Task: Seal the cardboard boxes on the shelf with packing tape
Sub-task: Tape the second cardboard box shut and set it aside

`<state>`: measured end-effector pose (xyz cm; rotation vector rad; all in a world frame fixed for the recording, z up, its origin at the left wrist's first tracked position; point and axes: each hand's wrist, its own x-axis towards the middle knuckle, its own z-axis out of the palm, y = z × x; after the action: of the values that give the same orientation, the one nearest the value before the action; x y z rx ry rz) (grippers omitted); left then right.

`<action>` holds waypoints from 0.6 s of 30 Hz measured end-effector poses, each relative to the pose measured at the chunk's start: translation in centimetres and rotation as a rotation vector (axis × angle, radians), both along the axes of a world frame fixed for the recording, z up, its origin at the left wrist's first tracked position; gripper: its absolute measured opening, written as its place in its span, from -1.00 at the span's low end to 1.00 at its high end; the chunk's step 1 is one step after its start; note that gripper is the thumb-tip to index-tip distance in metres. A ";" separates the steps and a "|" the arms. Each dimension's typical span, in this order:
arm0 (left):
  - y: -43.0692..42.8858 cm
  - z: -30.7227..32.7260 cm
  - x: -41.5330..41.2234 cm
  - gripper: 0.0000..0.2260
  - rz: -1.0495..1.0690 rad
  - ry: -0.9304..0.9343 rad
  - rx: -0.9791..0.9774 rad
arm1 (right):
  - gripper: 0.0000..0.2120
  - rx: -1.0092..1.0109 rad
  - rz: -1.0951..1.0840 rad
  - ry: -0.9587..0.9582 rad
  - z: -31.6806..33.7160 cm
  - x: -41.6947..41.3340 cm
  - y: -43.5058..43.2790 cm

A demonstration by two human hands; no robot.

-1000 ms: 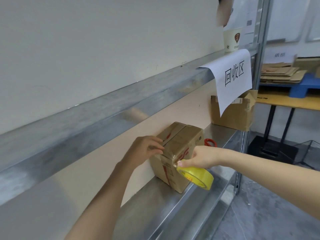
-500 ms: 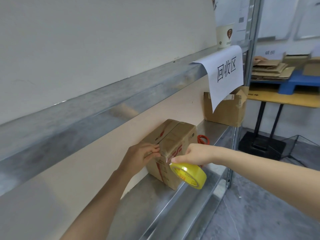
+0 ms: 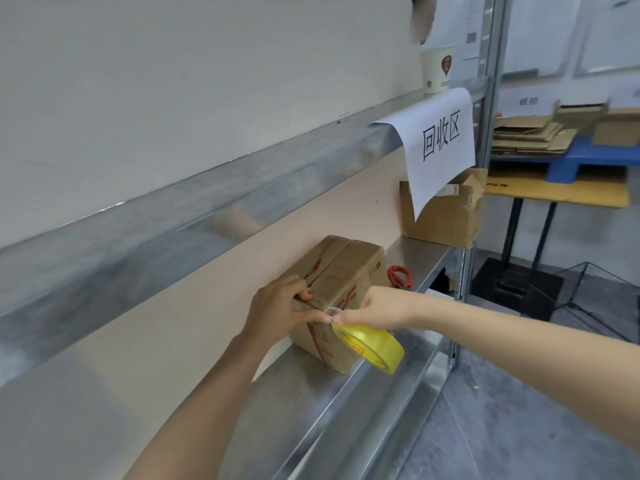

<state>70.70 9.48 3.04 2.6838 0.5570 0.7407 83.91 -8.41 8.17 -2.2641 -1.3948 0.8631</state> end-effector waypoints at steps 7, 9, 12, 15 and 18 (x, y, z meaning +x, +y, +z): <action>0.5 0.3 -0.5 -0.50 -0.081 0.018 -0.139 | -0.43 -0.008 -0.020 -0.022 0.6 0.7 -0.3; 0.3 0.0 -0.3 -0.47 -0.042 -0.008 -0.090 | -0.43 0.004 -0.002 -0.039 0.6 0.5 -0.3; 0.1 -0.4 -0.1 -0.41 -0.034 -0.029 -0.002 | -0.42 -0.036 0.032 -0.141 -0.5 0.1 -0.3; 0.1 -1.2 -0.5 -0.47 -0.072 -0.069 0.036 | -0.38 -0.039 0.016 -0.150 -1.6 0.3 -0.6; -0.1 -1.3 -0.5 -0.55 -0.060 -0.071 0.011 | -0.37 -0.033 0.038 -0.147 -1.7 0.4 -0.4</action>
<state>70.16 9.36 1.77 2.6594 0.4536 0.8211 84.33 -8.84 6.50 -2.3753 -1.5007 0.7492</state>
